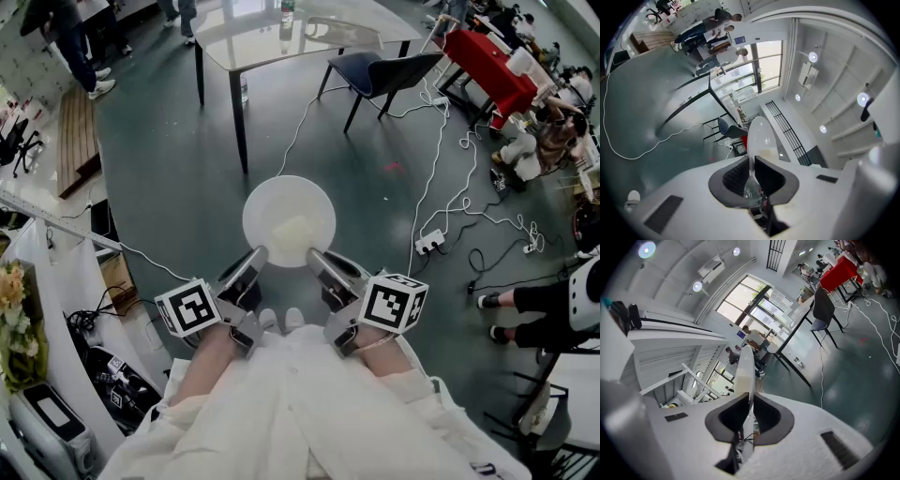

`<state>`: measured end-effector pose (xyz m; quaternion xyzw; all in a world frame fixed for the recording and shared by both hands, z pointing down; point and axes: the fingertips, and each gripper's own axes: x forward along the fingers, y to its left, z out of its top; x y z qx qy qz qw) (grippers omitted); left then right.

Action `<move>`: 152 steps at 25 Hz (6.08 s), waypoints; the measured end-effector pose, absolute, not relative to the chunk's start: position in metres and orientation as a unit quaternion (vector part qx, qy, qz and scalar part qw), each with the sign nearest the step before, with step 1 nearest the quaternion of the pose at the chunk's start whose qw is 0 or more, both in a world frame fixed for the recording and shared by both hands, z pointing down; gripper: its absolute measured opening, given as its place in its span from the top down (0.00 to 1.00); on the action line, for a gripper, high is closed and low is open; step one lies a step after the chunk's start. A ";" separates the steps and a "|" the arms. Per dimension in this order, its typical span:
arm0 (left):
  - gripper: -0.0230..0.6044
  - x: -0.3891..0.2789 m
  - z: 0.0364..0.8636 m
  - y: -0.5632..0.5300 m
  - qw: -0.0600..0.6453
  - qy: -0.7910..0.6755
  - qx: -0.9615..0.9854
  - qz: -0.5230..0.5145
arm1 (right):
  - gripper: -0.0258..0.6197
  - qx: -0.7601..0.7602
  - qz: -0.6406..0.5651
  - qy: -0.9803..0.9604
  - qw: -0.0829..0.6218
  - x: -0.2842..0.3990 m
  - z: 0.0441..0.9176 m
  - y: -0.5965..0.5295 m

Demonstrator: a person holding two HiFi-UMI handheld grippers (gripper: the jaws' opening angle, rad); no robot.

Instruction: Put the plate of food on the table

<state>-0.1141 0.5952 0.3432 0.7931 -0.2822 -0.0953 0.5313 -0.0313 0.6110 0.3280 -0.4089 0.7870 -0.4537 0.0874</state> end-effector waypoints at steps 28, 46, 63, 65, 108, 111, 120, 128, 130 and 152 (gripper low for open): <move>0.90 -0.152 0.342 0.583 0.535 -0.274 0.792 -0.108 | 0.93 -0.384 -0.472 0.781 0.139 -0.068 0.326 0.597; 0.90 -0.140 0.368 0.497 0.536 -0.282 0.791 -0.084 | 0.93 -0.384 -0.499 0.767 0.126 -0.057 0.357 0.509; 0.90 -0.033 0.364 0.314 0.528 -0.289 0.791 -0.109 | 0.93 -0.354 -0.494 0.788 0.097 0.046 0.360 0.320; 0.90 -0.026 0.365 0.303 0.526 -0.297 0.791 -0.100 | 0.93 -0.352 -0.503 0.783 0.099 0.054 0.362 0.310; 0.90 -0.062 0.360 -0.064 0.527 -0.268 0.804 -0.067 | 0.93 -0.392 -0.514 0.751 0.135 0.015 0.360 -0.048; 0.90 -0.065 0.364 -0.073 0.532 -0.264 0.802 -0.064 | 0.93 -0.396 -0.513 0.750 0.132 0.013 0.363 -0.057; 0.90 -0.061 0.377 -0.095 0.546 -0.263 0.793 -0.062 | 0.93 -0.399 -0.519 0.747 0.116 0.017 0.374 -0.081; 0.90 -0.071 0.381 -0.133 0.558 -0.279 0.778 -0.072 | 0.93 -0.379 -0.537 0.747 0.101 0.007 0.377 -0.124; 0.90 -0.071 0.383 -0.145 0.556 -0.286 0.777 -0.066 | 0.93 -0.376 -0.533 0.752 0.094 0.007 0.378 -0.137; 0.90 -0.042 0.416 -0.257 0.578 -0.324 0.746 -0.065 | 0.93 -0.349 -0.583 0.731 0.063 0.035 0.414 -0.253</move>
